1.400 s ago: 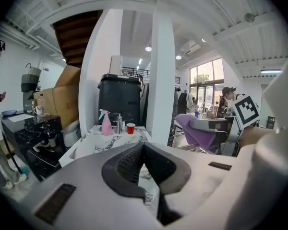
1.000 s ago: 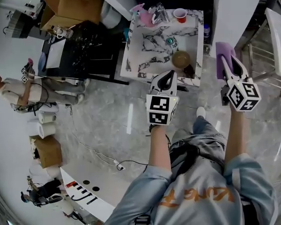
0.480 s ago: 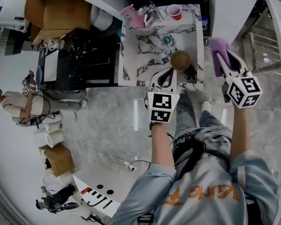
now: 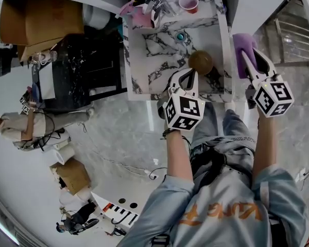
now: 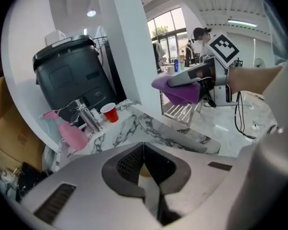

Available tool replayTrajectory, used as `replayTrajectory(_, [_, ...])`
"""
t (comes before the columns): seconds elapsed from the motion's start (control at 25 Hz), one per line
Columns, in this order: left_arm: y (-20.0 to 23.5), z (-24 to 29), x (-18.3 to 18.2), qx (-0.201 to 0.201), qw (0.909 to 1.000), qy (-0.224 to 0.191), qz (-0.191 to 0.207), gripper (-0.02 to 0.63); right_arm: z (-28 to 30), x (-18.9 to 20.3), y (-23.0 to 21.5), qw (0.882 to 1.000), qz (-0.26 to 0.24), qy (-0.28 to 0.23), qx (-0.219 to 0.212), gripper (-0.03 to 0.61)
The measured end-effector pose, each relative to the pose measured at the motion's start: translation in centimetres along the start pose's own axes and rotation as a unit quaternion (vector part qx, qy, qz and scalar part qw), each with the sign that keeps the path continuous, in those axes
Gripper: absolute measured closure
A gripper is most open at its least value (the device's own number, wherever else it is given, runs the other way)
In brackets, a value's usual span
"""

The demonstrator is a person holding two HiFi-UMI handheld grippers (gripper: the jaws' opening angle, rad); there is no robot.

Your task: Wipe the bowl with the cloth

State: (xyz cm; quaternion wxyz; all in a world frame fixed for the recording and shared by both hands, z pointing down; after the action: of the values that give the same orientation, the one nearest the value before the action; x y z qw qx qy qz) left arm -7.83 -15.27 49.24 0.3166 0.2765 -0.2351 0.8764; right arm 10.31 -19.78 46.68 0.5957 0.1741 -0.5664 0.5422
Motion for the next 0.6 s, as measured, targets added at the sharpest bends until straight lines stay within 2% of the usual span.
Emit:
replayTrajectory(0.16, [-0.4,1.8,0.6,0.041,0.9983,0.014,0.040,0.592,0.8,1.5,-0.6,1.000,0.015,0.011,0.022,0.453])
replayTrajectory(0.36, [-0.9,4.7,1.5,0.096,0.9923,0.033,0.072,0.592,1.3,2.5,-2.1,0.998,0.031,0.010,0.053,0.453])
replayTrajectory(0.6, [-2.3,8.2,3.5,0.185,0.9732,0.072,0.117,0.591,0.8,3.9,-4.1,0.994,0.053,0.010,0.098,0.453])
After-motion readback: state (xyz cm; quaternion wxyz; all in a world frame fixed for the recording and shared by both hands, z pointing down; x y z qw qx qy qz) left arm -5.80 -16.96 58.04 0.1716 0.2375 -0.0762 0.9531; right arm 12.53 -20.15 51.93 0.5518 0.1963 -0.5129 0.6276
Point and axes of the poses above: the fingertips, and each gripper's own axes: z forward along the fingers, y to its left, x out of its underside, the point moved 2 cm from there along -z, backward along the fingers
